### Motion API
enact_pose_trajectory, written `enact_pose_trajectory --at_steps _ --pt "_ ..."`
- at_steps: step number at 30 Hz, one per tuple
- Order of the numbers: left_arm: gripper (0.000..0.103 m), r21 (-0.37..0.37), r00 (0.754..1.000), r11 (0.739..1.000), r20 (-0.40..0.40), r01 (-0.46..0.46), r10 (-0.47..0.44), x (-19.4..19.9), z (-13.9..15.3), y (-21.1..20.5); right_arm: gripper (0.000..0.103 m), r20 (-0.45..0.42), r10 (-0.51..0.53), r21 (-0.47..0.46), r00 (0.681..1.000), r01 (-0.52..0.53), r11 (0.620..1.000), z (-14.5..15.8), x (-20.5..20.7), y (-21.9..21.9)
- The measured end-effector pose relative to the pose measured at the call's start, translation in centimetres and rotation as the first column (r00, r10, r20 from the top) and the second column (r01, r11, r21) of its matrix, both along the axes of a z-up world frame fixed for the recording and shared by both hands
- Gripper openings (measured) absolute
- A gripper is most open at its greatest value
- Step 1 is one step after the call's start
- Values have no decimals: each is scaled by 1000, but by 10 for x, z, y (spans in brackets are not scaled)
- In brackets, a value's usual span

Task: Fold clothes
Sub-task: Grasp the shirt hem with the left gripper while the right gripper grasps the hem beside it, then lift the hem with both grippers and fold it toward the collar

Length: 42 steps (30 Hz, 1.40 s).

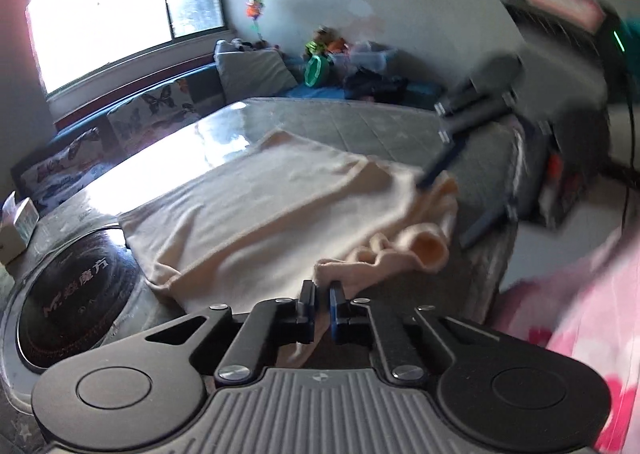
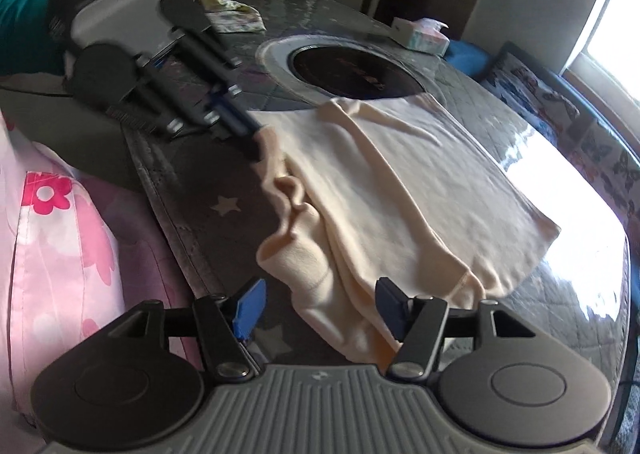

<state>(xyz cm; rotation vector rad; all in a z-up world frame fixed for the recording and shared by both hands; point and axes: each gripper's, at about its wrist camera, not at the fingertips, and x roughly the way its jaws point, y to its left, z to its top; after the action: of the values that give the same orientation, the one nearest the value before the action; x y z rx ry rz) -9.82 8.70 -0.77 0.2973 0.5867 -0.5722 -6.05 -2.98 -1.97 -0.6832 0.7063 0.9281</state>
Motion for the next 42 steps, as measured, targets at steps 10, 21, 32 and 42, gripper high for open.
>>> enact_pose_trajectory --at_steps 10,21,32,42 --pt "7 -169 992 982 -107 -88 70 50 7 19 30 -29 -62 38 998 63 997 -15 27 10" --pt "38 -77 996 997 -92 -17 10 21 -3 25 13 -168 -109 120 980 130 984 8 62 -2" --pt "6 5 998 1000 -61 -22 22 12 -17 29 10 -142 -120 145 983 140 979 15 56 0" --pt "5 -87 999 996 -35 5 -8 -40 28 34 9 -130 -58 196 990 83 977 57 6 -18"
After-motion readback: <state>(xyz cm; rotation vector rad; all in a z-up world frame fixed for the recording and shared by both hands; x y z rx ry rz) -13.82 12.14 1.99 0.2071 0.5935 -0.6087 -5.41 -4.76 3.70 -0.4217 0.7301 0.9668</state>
